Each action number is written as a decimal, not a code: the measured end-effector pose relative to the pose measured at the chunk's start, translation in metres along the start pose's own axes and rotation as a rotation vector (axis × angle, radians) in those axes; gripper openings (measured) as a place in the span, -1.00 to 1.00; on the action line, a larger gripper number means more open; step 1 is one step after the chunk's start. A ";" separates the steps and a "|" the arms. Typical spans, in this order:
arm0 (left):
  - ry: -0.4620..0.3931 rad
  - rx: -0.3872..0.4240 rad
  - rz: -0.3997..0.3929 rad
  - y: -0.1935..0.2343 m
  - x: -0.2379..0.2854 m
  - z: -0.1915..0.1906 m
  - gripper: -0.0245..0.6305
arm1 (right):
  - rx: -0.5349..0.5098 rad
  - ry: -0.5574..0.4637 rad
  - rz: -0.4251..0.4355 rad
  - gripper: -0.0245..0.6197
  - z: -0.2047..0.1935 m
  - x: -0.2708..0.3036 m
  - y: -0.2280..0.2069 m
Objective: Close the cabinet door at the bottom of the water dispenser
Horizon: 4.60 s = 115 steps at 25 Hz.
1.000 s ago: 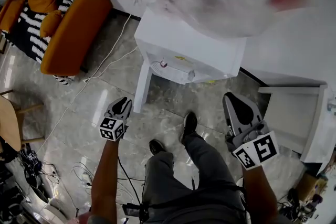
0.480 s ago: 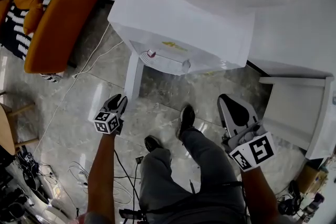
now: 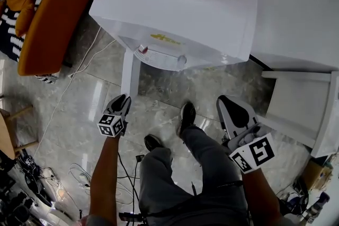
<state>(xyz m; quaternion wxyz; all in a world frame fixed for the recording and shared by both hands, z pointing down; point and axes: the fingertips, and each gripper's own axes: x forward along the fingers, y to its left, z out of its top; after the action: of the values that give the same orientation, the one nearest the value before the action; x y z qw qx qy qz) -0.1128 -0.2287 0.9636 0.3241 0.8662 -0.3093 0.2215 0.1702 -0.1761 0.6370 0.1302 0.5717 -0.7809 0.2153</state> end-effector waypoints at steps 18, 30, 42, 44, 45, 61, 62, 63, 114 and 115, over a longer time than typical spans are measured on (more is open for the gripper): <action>-0.008 -0.155 -0.056 -0.036 0.037 -0.017 -0.39 | 0.032 0.020 -0.038 -0.83 -0.018 -0.009 -0.028; 0.023 -0.091 -0.181 -0.108 0.117 0.005 -0.47 | 0.065 0.010 -0.086 -0.82 -0.022 -0.021 -0.064; 0.045 0.135 -0.229 -0.139 0.178 0.035 -0.55 | 0.061 -0.010 -0.120 -0.83 -0.018 -0.024 -0.098; 0.045 0.161 -0.231 -0.141 0.186 0.040 -0.54 | 0.059 -0.010 -0.124 -0.83 -0.018 -0.022 -0.101; 0.046 0.175 -0.229 -0.142 0.189 0.042 -0.54 | 0.059 -0.011 -0.125 -0.83 -0.017 -0.021 -0.102; 0.117 0.208 -0.232 -0.162 0.151 0.055 -0.50 | 0.064 -0.037 -0.080 -0.83 0.025 -0.017 -0.085; 0.111 0.201 -0.225 -0.161 0.138 0.060 -0.50 | 0.063 -0.040 -0.072 -0.83 0.033 -0.016 -0.080; 0.101 0.194 -0.216 -0.160 0.124 0.067 -0.50 | 0.062 -0.044 -0.065 -0.83 0.042 -0.015 -0.075; -0.810 0.541 0.240 -0.279 -0.604 0.481 -0.86 | -0.335 -0.472 0.245 -0.84 0.421 -0.224 0.226; -0.807 0.540 0.239 -0.278 -0.603 0.480 -0.86 | -0.332 -0.471 0.243 -0.84 0.421 -0.224 0.226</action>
<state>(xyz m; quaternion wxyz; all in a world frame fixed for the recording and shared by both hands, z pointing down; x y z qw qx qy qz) -0.2649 -0.1607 0.1612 -0.0849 0.8943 -0.4387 -0.0237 0.0439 -0.1352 0.1264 0.0106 0.4794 -0.8766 -0.0396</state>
